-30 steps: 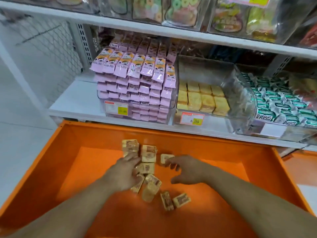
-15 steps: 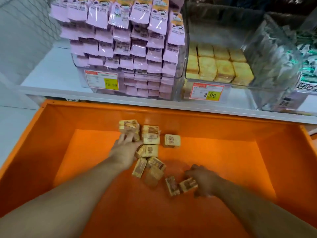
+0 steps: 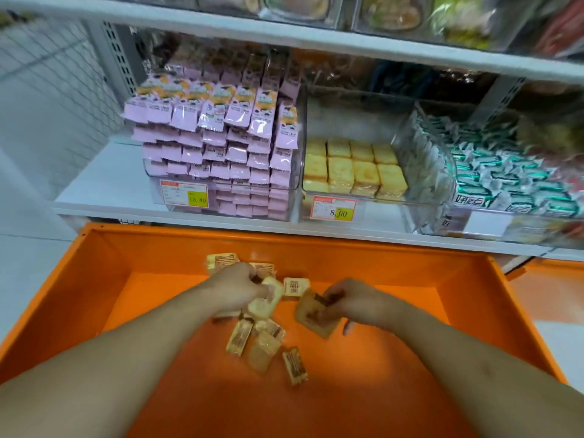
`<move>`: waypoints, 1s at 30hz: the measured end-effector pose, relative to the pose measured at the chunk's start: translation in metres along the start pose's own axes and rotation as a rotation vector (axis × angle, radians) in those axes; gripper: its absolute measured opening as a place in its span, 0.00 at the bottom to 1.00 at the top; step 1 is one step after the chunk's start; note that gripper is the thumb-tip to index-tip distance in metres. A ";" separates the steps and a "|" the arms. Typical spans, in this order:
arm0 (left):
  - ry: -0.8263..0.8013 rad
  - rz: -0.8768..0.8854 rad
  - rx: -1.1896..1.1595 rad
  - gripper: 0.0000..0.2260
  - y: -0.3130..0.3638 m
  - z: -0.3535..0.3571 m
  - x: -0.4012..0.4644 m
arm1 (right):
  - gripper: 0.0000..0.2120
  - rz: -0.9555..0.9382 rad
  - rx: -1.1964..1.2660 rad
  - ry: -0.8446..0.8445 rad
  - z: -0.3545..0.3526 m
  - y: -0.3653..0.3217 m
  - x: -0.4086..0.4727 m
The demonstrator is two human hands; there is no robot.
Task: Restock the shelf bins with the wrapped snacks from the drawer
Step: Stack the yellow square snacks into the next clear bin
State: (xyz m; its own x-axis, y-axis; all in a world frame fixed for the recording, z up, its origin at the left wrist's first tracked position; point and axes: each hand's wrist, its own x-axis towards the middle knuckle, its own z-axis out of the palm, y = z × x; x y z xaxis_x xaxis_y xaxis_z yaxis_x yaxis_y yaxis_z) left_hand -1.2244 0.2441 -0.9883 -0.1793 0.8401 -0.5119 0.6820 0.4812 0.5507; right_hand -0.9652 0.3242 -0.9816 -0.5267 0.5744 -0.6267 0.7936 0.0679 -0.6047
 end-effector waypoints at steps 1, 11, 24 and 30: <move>-0.019 0.010 -0.092 0.15 0.014 -0.008 -0.009 | 0.11 -0.018 0.062 0.015 -0.010 -0.014 -0.012; -0.080 0.080 -0.818 0.14 0.104 -0.068 -0.129 | 0.11 -0.259 0.538 0.192 -0.058 -0.080 -0.150; -0.042 0.091 -1.125 0.24 0.128 -0.057 -0.125 | 0.23 -0.308 0.432 0.433 -0.054 -0.101 -0.129; -0.167 0.128 -1.284 0.18 0.129 -0.059 -0.113 | 0.15 -0.374 0.724 0.274 -0.055 -0.100 -0.124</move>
State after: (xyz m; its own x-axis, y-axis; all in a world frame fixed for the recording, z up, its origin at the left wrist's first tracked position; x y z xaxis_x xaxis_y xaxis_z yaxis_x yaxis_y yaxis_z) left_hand -1.1579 0.2256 -0.8208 -0.0108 0.9012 -0.4332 -0.4911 0.3726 0.7874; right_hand -0.9631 0.2909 -0.8167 -0.5488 0.8011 -0.2388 0.1433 -0.1913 -0.9710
